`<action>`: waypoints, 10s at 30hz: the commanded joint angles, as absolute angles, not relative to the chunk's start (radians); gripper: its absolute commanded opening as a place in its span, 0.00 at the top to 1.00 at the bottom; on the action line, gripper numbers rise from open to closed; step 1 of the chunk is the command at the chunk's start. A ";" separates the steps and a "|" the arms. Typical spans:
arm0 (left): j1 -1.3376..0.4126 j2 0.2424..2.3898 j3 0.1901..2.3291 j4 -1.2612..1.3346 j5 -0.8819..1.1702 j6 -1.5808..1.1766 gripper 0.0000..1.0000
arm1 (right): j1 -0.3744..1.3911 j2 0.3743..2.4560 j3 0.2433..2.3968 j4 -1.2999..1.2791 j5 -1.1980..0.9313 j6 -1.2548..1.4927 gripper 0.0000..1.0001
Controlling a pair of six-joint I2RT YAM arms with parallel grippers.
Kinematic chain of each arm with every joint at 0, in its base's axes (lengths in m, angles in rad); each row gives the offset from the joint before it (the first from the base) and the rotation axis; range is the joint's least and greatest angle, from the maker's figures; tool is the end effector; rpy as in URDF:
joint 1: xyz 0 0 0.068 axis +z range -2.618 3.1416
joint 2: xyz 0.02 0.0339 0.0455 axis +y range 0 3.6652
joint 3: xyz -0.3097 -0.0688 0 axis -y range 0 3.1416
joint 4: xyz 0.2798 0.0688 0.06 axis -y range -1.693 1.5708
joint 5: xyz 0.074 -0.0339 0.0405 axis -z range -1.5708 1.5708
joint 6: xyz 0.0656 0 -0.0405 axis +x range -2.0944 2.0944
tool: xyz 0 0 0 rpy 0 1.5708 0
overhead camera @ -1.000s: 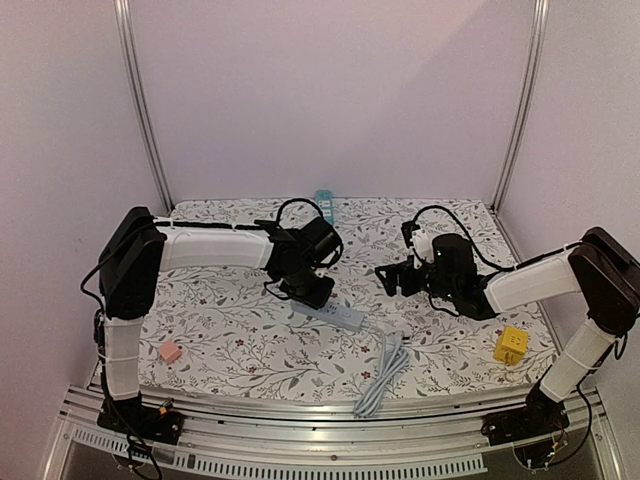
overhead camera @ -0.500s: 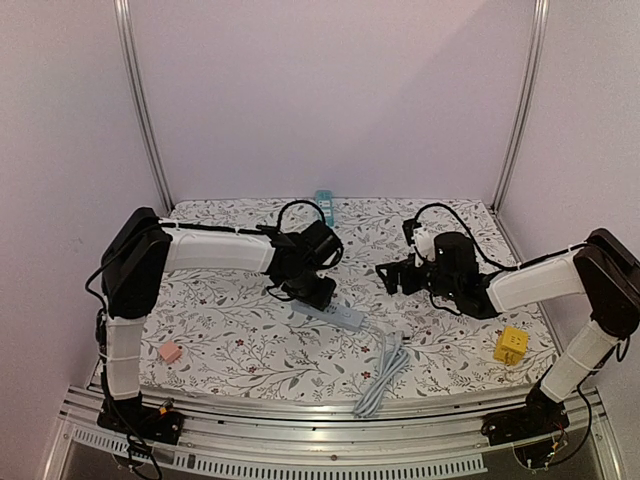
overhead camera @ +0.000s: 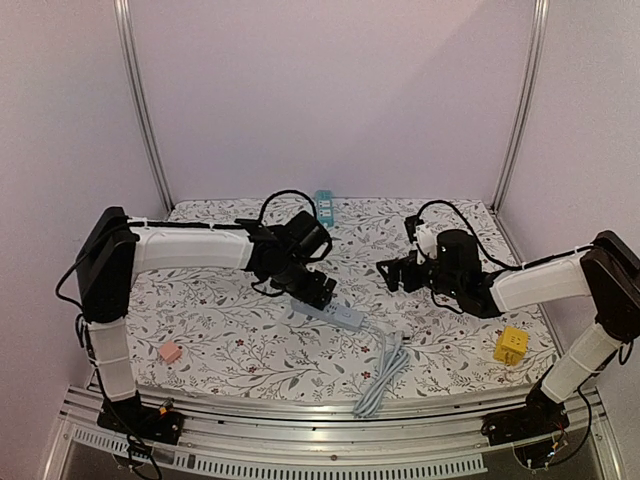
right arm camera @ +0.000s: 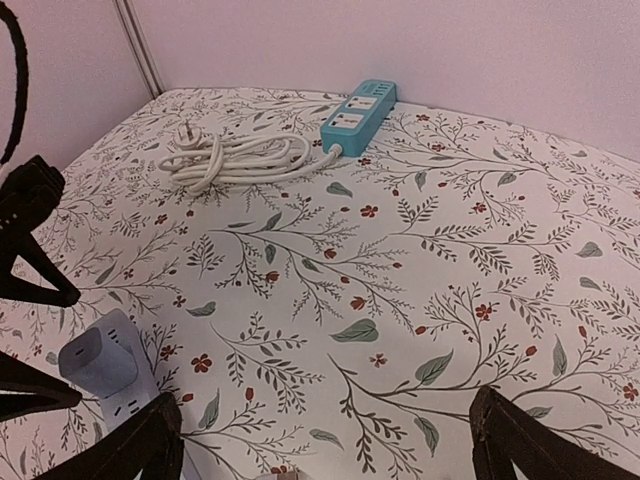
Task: Insert the plug
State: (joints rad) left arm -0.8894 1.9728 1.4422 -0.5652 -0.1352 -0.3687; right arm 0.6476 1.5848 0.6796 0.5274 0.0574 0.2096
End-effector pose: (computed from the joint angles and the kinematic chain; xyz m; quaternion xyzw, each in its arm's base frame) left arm 0.3070 -0.3645 0.1851 0.2343 0.9411 -0.0850 0.2284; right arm 0.3005 0.2226 0.1887 -0.1639 0.8107 0.2118 0.5206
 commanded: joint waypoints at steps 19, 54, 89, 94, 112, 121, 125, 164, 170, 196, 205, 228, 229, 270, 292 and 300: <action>-0.877 1.347 0.802 -0.776 -0.459 -0.680 0.08 | 0.647 1.613 0.755 0.571 0.050 0.170 0.01; -0.609 0.861 0.379 -0.785 -0.462 -1.155 0.27 | 0.647 1.664 0.647 0.682 0.065 0.142 0.01; -0.690 1.511 0.795 -0.586 -0.368 -0.826 0.76 | 0.645 1.711 0.634 0.725 0.093 0.105 0.01; -0.694 1.513 0.809 -0.546 -0.363 -0.787 0.43 | 0.643 1.728 0.642 0.726 0.112 0.120 0.01; -0.718 1.548 0.834 -0.307 -0.304 -0.599 0.03 | 0.549 1.652 0.837 0.419 0.122 0.286 0.01; -0.718 1.476 0.776 -0.212 -0.273 -0.534 0.01 | 0.441 1.758 1.141 0.123 0.135 0.386 0.01; -0.718 1.445 0.747 -0.194 -0.277 -0.505 0.01 | 0.385 1.831 1.235 0.004 0.120 0.425 0.01; -0.721 1.427 0.688 -0.088 -0.194 -0.478 0.03 | 0.207 2.262 1.652 -0.490 0.106 0.202 0.14; -0.721 1.448 0.700 -0.094 -0.197 -0.473 0.04 | 0.204 2.285 1.677 -0.492 0.135 0.182 0.24; -0.718 1.405 0.696 -0.120 -0.262 -0.458 0.02 | 0.258 2.140 1.624 -0.465 0.131 0.181 0.81; -0.674 1.349 0.653 -0.069 -0.187 -0.480 0.01 | 0.403 1.939 1.464 -0.363 0.117 0.178 0.81; -0.654 1.460 0.770 0.200 0.216 -0.554 0.06 | 0.747 1.579 1.045 0.098 -0.005 0.079 0.82; -0.654 1.467 0.779 0.209 0.237 -0.552 0.07 | 0.757 1.575 1.039 0.104 -0.005 0.077 0.82; -0.733 1.800 1.104 0.362 0.673 -0.665 0.73 | 0.934 1.598 0.988 0.239 0.072 -0.094 0.80; -0.632 1.654 0.933 0.523 0.683 -0.677 1.00 | 0.932 1.627 0.970 0.322 0.354 0.082 0.01; -0.607 1.625 0.912 0.586 0.664 -0.681 1.00 | 0.730 1.545 0.832 0.440 -0.088 0.374 0.01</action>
State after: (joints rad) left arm -0.6205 1.6527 0.9237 0.5209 0.6647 -0.6979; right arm 0.8532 1.6062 0.9249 0.3332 0.1677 0.1692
